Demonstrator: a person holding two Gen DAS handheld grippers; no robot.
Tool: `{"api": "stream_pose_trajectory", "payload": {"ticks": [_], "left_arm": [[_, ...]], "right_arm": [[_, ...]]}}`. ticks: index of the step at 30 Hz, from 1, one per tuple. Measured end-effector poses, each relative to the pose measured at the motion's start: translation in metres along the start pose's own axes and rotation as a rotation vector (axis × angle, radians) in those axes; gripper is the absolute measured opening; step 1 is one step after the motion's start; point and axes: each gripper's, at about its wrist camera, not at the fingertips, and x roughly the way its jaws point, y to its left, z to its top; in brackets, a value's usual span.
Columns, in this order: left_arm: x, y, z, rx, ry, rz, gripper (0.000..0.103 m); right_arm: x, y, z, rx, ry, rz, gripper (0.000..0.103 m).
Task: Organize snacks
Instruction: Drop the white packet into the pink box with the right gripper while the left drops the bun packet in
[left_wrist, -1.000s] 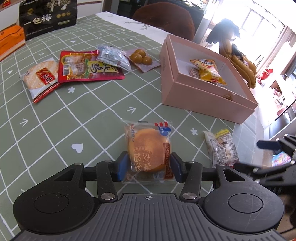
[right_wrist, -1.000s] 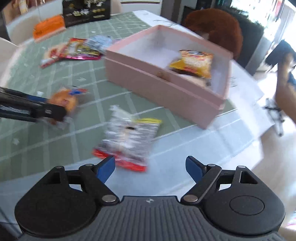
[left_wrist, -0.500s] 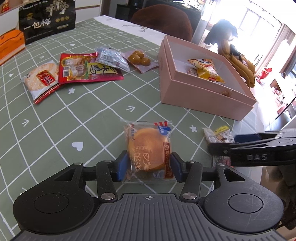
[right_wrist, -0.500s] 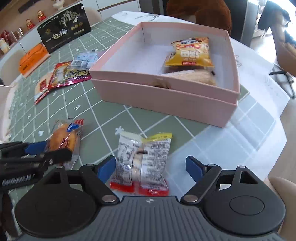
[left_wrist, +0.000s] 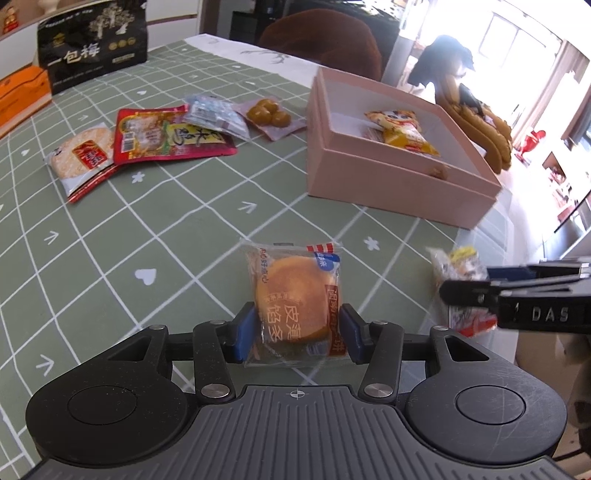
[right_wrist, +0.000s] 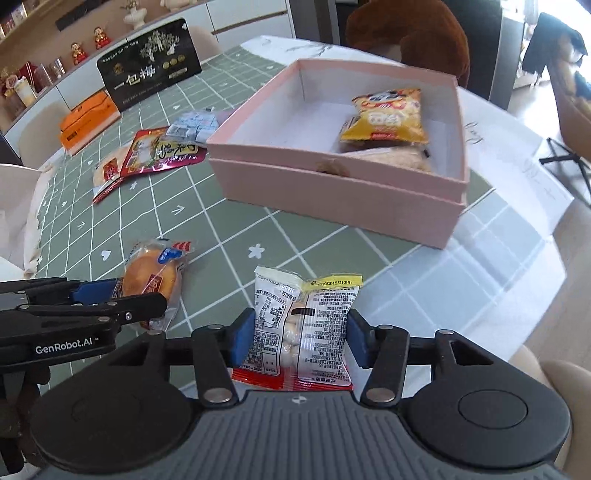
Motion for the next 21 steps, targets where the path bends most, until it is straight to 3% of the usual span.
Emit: {"api": "stream_pose_trajectory", "payload": {"ticks": [3, 6, 9, 11, 13, 17, 21], "left_arm": [[-0.004, -0.009, 0.0, 0.026, 0.001, 0.003, 0.05], [-0.023, -0.013, 0.015, -0.003, -0.06, -0.043, 0.049], [-0.055, -0.015, 0.062, -0.03, -0.193, -0.128, 0.049], [-0.075, -0.023, 0.104, 0.016, -0.275, -0.155, 0.049], [-0.082, -0.031, 0.142, 0.055, -0.311, -0.17, 0.05], [-0.05, -0.044, 0.184, 0.066, -0.305, -0.202, 0.05], [0.035, -0.051, 0.176, 0.049, -0.166, -0.25, 0.047]], "right_arm": [[-0.008, -0.009, -0.004, 0.018, -0.029, 0.002, 0.052], [-0.013, -0.018, -0.006, 0.053, -0.046, 0.02, 0.052], [-0.033, -0.028, -0.001, 0.085, -0.086, 0.07, 0.052], [-0.06, -0.037, 0.023, 0.084, -0.153, 0.12, 0.052], [-0.088, -0.045, 0.057, 0.054, -0.237, 0.104, 0.052], [-0.118, -0.061, 0.137, 0.022, -0.329, 0.016, 0.052], [-0.09, -0.076, 0.189, 0.087, -0.262, -0.006, 0.052]]}}
